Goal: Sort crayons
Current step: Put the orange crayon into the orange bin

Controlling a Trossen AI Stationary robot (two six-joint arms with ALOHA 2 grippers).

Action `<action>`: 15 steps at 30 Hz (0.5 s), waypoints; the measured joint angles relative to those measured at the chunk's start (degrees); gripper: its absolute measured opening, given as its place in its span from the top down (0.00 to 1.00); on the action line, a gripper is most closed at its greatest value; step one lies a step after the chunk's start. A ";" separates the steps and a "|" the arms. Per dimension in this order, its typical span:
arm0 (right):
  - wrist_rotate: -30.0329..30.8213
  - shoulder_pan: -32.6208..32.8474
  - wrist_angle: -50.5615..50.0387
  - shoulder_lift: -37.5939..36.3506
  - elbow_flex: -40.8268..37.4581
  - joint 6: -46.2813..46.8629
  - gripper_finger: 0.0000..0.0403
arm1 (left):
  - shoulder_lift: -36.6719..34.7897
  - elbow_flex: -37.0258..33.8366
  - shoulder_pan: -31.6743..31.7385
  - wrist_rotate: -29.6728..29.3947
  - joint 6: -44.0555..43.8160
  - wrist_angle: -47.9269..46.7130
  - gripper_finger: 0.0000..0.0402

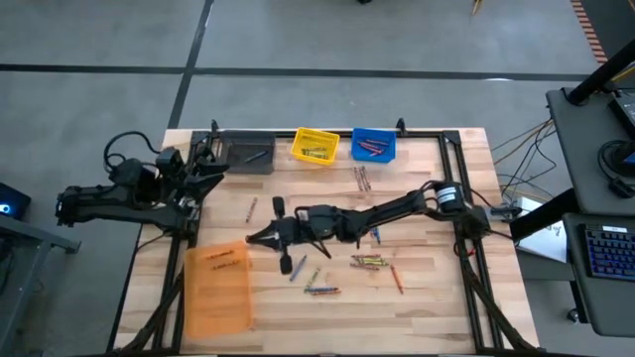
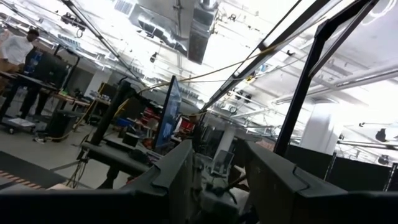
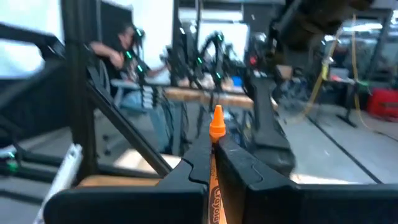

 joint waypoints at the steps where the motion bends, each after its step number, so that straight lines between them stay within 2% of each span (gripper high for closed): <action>1: -0.66 0.04 1.97 0.81 0.00 0.51 0.98 | -0.03 -0.01 0.00 0.00 0.00 -0.10 0.68; 5: -1.88 -0.01 6.14 3.50 1.05 3.70 0.98 | 0.02 -0.01 0.00 -0.02 0.00 -0.60 0.68; 12: -5.17 0.09 5.62 8.77 7.52 7.32 0.98 | 0.23 -0.01 0.00 -0.05 0.00 -0.83 0.68; 15: -5.73 0.12 1.89 11.33 11.33 7.76 0.98 | 0.06 -0.01 -0.02 -0.07 0.00 -0.85 0.68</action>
